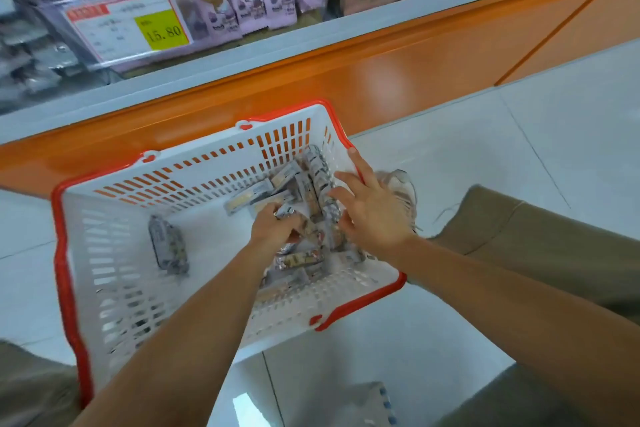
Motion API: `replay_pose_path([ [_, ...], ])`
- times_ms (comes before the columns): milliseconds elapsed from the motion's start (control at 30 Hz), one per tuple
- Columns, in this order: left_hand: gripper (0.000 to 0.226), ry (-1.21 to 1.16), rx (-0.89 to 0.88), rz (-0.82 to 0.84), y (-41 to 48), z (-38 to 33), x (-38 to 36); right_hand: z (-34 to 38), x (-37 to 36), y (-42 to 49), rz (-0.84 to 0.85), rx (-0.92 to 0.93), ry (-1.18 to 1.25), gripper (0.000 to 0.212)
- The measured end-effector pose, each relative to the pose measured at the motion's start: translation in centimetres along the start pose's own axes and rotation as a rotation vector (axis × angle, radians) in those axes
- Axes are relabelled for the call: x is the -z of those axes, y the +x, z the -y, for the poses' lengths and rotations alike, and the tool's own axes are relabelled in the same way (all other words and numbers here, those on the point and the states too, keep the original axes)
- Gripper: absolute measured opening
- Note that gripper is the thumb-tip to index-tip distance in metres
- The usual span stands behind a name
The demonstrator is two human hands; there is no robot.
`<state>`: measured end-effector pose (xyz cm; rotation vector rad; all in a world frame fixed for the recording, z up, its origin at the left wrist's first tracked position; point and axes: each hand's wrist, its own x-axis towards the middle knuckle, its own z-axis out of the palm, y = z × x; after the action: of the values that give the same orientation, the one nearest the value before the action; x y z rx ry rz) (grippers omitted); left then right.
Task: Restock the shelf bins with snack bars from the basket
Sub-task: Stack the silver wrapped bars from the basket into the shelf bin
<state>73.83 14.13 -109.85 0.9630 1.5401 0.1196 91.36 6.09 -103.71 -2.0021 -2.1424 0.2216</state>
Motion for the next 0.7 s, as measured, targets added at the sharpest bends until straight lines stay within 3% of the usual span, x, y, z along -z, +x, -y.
replay_pose_path([
  [267, 0.025, -0.168, -0.066, -0.122, -7.2, -1.1, 8.3, 0.7, 2.0, 0.7, 0.155, -0.059, -0.022, 0.052],
  [367, 0.02, -0.271, -0.123, -0.169, -10.7, -1.7, 11.0, 2.4, 4.4, 1.9, 0.09, -0.058, 0.007, 0.053],
  [567, 0.006, -0.404, -0.32, -0.294, -18.6, -4.9, 16.4, 8.7, 11.7, 5.6, -0.078, 0.188, 0.111, 0.041],
  [700, 0.01, -0.51, -0.456, -0.36, -23.0, -7.9, 19.5, 13.8, 16.6, 8.4, -0.173, 0.306, 0.142, 0.037],
])
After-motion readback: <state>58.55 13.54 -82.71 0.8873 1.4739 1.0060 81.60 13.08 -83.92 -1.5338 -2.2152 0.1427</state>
